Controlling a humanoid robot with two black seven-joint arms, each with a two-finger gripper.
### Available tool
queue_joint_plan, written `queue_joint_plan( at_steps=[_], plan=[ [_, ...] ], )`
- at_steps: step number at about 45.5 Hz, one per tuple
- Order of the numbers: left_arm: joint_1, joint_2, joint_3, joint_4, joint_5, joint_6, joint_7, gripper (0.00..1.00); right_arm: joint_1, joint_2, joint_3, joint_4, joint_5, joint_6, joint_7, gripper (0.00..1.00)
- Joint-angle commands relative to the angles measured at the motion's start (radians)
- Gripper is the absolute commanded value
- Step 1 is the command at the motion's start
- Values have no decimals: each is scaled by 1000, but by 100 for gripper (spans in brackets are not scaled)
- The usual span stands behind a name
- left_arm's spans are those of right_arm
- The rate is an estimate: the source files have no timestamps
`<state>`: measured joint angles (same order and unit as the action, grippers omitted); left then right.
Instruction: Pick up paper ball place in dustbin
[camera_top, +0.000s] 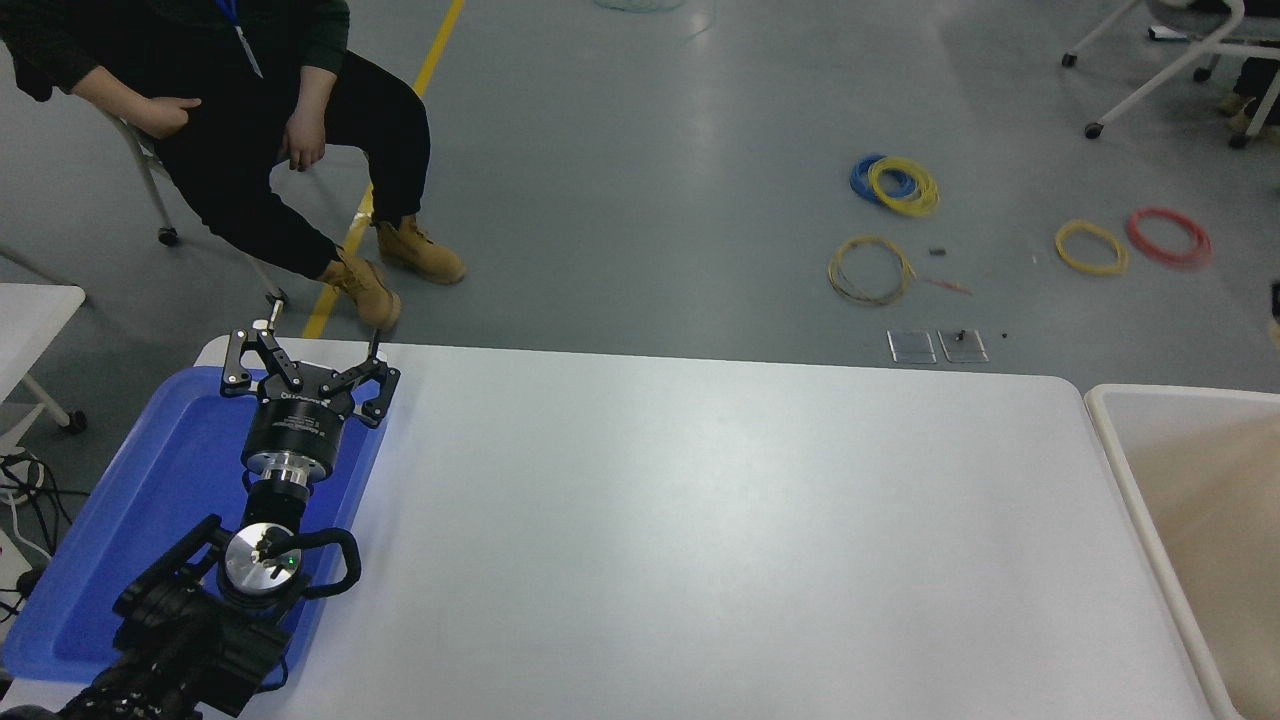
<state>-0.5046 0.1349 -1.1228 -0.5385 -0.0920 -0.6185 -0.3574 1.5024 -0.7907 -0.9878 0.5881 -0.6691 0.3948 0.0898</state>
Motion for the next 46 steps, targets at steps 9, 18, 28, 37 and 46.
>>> queue_joint_plan(
  at_steps=[9, 18, 28, 37, 46],
  plan=[
    [0, 0, 0, 0, 0, 0, 0, 100, -530, 113, 308, -439, 8, -163, -1, 0],
    [0, 0, 0, 0, 0, 0, 0, 100, -686, 202, 325, -540, 143, -229, -5, 0],
    [0, 0, 0, 0, 0, 0, 0, 100, -778, 265, 328, -594, 177, -292, -7, 0],
    [0, 0, 0, 0, 0, -1, 0, 100, -863, 321, 328, -623, 232, -349, -8, 1],
    [0, 0, 0, 0, 0, 0, 0, 100, -921, 380, 330, -672, 267, -356, -8, 1]
  ],
)
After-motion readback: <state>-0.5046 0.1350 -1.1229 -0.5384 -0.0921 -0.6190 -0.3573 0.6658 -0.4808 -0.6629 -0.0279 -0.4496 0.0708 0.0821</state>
